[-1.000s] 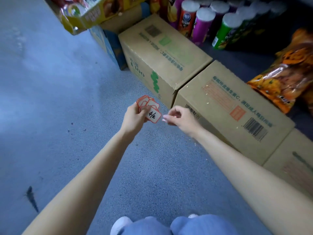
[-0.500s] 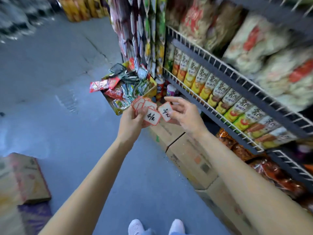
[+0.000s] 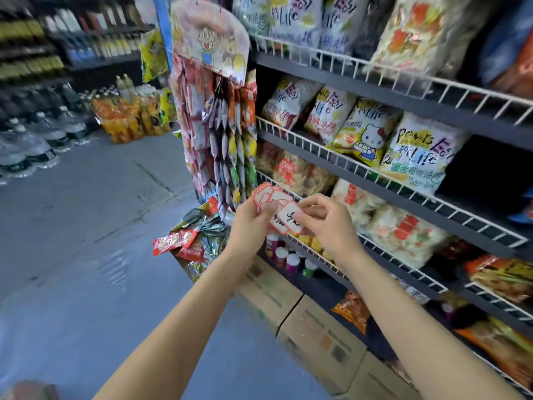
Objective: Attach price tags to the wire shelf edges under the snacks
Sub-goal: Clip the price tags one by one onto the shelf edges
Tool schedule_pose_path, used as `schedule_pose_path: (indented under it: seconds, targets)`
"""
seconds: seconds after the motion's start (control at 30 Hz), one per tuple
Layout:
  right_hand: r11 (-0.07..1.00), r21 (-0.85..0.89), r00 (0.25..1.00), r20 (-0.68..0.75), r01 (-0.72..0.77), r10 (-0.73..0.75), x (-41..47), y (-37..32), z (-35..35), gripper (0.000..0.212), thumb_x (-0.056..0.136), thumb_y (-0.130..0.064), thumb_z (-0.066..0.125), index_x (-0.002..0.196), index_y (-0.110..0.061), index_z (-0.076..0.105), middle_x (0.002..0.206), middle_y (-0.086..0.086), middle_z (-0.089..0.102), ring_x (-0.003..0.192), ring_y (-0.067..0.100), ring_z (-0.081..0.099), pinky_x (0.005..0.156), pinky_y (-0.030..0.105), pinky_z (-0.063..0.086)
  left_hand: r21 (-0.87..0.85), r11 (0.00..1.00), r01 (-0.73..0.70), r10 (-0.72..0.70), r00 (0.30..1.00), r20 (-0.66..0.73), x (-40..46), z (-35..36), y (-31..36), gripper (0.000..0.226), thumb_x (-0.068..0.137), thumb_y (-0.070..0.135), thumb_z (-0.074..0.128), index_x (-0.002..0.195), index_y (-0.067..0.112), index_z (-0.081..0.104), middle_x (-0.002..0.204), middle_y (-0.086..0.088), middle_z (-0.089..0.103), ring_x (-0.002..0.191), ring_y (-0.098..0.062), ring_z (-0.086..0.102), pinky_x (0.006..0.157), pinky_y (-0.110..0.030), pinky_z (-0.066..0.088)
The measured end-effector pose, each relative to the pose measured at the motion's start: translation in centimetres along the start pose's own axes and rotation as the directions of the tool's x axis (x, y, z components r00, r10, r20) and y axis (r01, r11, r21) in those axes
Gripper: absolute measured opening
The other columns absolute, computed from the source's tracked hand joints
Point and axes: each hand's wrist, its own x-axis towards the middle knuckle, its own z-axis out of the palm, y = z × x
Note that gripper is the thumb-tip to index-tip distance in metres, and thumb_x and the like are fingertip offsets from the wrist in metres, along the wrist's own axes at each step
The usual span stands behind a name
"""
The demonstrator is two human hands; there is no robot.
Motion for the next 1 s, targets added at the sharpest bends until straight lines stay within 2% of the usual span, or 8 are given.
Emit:
schedule_pose_path:
  seconds: [0.03,0.1,0.17,0.4,0.5,0.63,0.73,1.0]
  targets:
    - [1.0,-0.025,1.0,-0.025,0.011,-0.012,0.5,-0.6,-0.4,0.01,0.084,-0.01,0.068,0.083,-0.018,0.063,0.084,0.008,0.07,0.074,0.019,0.067,0.067,0.033,0.058,-0.027,1.0,0.006,-0.006,1.0,0.009,0.7,0.3,0.6,0.022,0.095,0.019,0.054,0.075,0.01,0.056,0.075,-0.008,0.066,0.069,-0.019,0.065,0.073,-0.039,0.058]
    - [0.996,-0.076,0.997,-0.067,0.041,-0.046,1.7,-1.6,-1.1,0.009,0.083,-0.011,0.069,0.083,-0.017,0.063,0.084,0.006,0.069,0.076,0.02,0.067,0.067,0.034,0.058,-0.088,0.996,0.018,-0.013,0.999,0.053,2.1,1.1,2.1,0.02,0.096,0.016,0.052,0.077,0.012,0.058,0.07,-0.001,0.067,0.06,-0.01,0.065,0.065,-0.027,0.058]
    - [0.99,-0.132,0.994,-0.09,0.056,-0.068,3.4,-2.4,-1.8,0.009,0.083,-0.012,0.069,0.084,-0.017,0.063,0.085,0.004,0.069,0.078,0.019,0.067,0.067,0.033,0.058,-0.135,0.99,0.032,-0.021,0.996,0.081,3.6,1.7,3.4,0.018,0.097,0.015,0.05,0.081,0.015,0.059,0.072,0.003,0.067,0.061,-0.004,0.066,0.061,-0.019,0.055]
    - [0.993,-0.096,0.99,-0.11,0.073,-0.083,9.6,-5.1,-3.6,0.014,0.083,-0.008,0.068,0.081,-0.02,0.06,0.086,0.008,0.067,0.076,0.02,0.067,0.061,0.029,0.056,-0.237,0.968,0.082,-0.044,0.986,0.159,10.1,2.7,6.7,0.012,0.095,0.019,0.053,0.09,0.012,0.06,0.09,-0.006,0.07,0.083,-0.015,0.067,0.079,-0.03,0.058]
    - [0.986,-0.127,0.984,-0.131,0.104,-0.121,11.7,-6.0,-3.9,0.013,0.083,-0.008,0.068,0.082,-0.018,0.061,0.084,0.006,0.067,0.075,0.019,0.065,0.064,0.03,0.055,-0.279,0.955,0.105,-0.056,0.982,0.178,12.5,2.7,7.8,0.01,0.094,0.017,0.055,0.089,0.012,0.061,0.087,-0.004,0.07,0.081,-0.016,0.067,0.077,-0.03,0.058]
    - [0.987,-0.117,0.978,-0.162,0.114,-0.133,14.3,-7.2,-4.1,0.017,0.082,-0.007,0.069,0.08,-0.021,0.06,0.078,-0.003,0.063,0.074,0.017,0.063,0.072,0.035,0.056,-0.327,0.94,0.096,-0.02,0.974,0.227,15.4,2.5,9.4,0.012,0.094,0.014,0.054,0.089,0.009,0.064,0.082,-0.005,0.072,0.072,-0.013,0.069,0.063,-0.025,0.056]
    - [0.982,-0.14,0.964,-0.217,0.126,-0.155,16.3,-8.1,-4.0,0.021,0.08,-0.008,0.071,0.078,-0.024,0.059,0.079,-0.003,0.064,0.074,0.016,0.063,0.068,0.031,0.053,-0.326,0.941,0.089,-0.002,0.966,0.258,18.1,2.3,10.8,0.019,0.096,0.018,0.051,0.088,0.006,0.063,0.078,-0.005,0.072,0.072,-0.014,0.069,0.066,-0.026,0.057]
    - [0.992,-0.112,0.918,-0.382,0.066,-0.104,21.6,-10.3,-1.6,0.018,0.078,-0.013,0.073,0.083,-0.025,0.061,0.081,-0.005,0.065,0.079,0.017,0.064,0.074,0.037,0.054,-0.328,0.944,-0.021,0.136,0.934,0.332,25.4,-0.6,12.5,0.023,0.097,0.019,0.048,0.091,0.002,0.062,0.082,-0.007,0.07,0.073,-0.012,0.069,0.068,-0.024,0.057]
